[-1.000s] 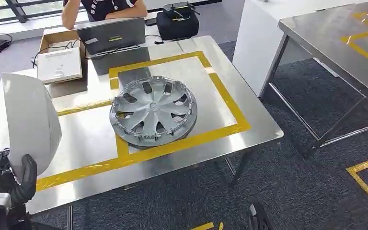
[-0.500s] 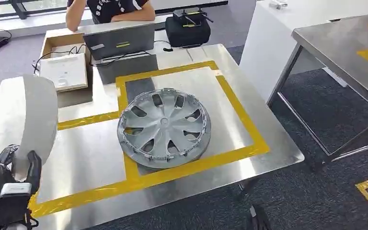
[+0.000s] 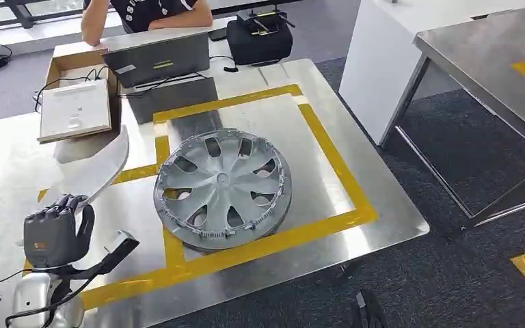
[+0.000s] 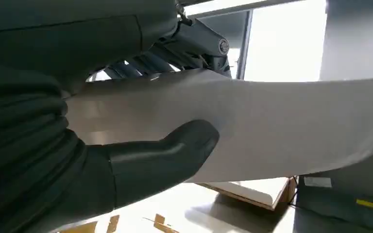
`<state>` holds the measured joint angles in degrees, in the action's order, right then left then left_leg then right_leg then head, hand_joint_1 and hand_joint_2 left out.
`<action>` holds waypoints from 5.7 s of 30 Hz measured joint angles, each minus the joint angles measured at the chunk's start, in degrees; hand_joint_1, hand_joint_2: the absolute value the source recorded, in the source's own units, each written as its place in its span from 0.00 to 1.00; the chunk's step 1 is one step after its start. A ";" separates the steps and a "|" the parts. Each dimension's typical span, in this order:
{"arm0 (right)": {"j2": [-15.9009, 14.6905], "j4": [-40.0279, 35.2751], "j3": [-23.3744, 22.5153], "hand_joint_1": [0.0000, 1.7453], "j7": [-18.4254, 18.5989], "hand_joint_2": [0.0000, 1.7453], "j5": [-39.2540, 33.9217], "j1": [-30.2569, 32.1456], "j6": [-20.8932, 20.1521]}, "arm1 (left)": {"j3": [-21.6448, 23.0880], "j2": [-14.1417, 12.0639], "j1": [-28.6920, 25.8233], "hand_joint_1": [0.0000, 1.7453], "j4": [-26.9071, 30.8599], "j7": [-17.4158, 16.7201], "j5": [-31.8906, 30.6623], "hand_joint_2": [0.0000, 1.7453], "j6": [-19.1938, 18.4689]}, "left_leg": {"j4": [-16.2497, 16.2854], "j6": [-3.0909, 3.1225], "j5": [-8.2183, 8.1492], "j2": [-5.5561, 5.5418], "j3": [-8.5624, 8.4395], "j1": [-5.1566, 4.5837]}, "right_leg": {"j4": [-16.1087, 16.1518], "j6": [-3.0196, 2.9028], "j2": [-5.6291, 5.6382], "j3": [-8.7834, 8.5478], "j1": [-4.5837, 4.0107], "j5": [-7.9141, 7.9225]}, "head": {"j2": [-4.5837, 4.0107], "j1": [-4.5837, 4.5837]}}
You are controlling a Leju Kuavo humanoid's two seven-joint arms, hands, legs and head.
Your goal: Take the parts from the cabinet and place them on the table.
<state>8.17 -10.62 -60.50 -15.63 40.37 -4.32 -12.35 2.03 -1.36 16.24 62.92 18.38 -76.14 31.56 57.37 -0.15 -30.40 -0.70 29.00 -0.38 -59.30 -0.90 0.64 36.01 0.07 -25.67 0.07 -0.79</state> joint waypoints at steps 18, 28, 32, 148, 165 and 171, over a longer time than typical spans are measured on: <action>0.00 0.00 0.00 0.00 0.00 0.00 0.59 0.04 0.04 | 2.52 -0.55 3.17 0.00 -12.58 -1.57 -5.43 0.00 2.89 | 0.06 -0.13 0.07 0.05 -0.19 -0.04 | 0.15 0.03 0.01 -0.31 0.20 0.18 | 0.00 0.00; 0.24 0.00 0.00 0.00 0.02 0.00 0.61 0.04 0.02 | 2.52 -0.46 3.87 0.00 -13.24 -0.59 -3.78 0.00 1.48 | 0.06 -0.13 0.07 0.04 -0.26 -0.04 | 0.16 0.04 0.00 -0.39 0.20 0.18 | 0.00 0.00; 0.35 0.00 0.00 0.00 0.09 0.00 0.79 0.03 -0.22 | 2.52 -0.31 3.72 0.00 -12.67 3.73 4.12 0.00 -3.79 | 0.06 -0.12 0.07 0.04 -0.27 -0.04 | 0.16 0.04 0.00 -0.41 0.20 0.18 | 0.00 0.00; 1.90 0.07 -2.34 0.00 1.62 0.00 2.32 0.04 -2.43 | 1.86 -0.94 -4.06 0.00 0.38 -5.16 -3.27 0.00 -2.36 | 1.38 1.62 4.76 0.73 5.77 0.46 | -14.62 2.59 -0.76 3.96 0.67 -5.20 | 0.00 -1.40; 2.27 0.07 -2.30 0.00 2.65 0.00 3.15 -0.53 -1.66 | 1.23 -1.40 -3.48 0.00 -0.82 -6.47 -3.13 0.00 -3.31 | 11.48 -2.55 3.06 1.05 4.97 1.43 | 1.60 -0.31 -3.96 1.06 0.20 2.75 | 0.00 -1.38; 2.71 0.07 -2.32 0.00 2.43 0.00 2.29 -0.54 -0.61 | 0.37 -1.42 -2.98 0.00 -0.91 -6.38 3.32 0.00 -9.66 | 0.17 0.47 -0.46 1.47 -1.18 0.55 | 1.33 2.11 -4.61 2.00 0.49 5.19 | 0.00 -1.51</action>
<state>10.88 -10.56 -62.82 -13.20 42.66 -4.86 -12.96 2.40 -2.78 13.26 62.01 12.00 -72.82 21.90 57.54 0.32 -30.86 0.77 27.83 0.17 -57.97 1.21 -3.97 38.01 0.56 -20.47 0.07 -2.29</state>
